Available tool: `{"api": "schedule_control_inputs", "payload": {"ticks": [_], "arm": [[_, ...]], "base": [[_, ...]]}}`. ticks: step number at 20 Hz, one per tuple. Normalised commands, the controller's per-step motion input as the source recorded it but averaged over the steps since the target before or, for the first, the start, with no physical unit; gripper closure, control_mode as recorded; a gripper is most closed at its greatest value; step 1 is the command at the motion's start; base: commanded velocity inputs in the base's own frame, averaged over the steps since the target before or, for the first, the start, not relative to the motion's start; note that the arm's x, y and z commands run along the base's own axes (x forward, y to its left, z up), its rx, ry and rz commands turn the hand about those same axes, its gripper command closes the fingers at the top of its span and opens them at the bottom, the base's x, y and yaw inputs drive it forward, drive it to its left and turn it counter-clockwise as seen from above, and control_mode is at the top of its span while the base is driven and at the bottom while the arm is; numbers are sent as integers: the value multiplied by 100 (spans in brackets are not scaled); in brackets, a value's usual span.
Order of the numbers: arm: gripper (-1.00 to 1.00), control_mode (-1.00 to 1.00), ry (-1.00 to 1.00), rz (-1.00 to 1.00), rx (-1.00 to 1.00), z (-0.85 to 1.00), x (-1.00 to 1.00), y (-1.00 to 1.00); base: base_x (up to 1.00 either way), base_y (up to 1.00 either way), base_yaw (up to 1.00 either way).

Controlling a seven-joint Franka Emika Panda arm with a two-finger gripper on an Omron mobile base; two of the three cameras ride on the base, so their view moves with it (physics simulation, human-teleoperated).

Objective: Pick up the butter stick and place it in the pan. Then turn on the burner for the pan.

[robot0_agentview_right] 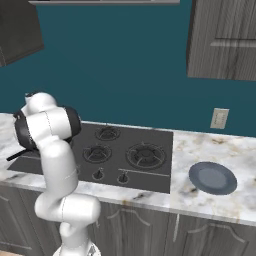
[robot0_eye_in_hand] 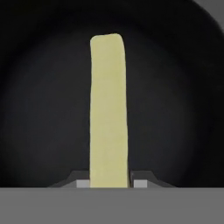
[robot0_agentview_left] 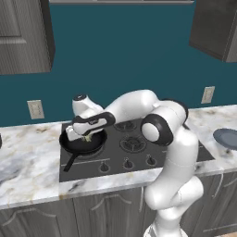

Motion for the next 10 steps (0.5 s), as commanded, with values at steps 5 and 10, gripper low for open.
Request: {"api": "schedule_control_inputs", "payload": {"ticks": [5, 10], "arm": [[-100, -100, 0, 0, 0, -16, 0, 0], [-100, -100, 0, 0, 0, 0, 0, 0]], "base": [[0, 0, 0], [0, 0, 0]]}}
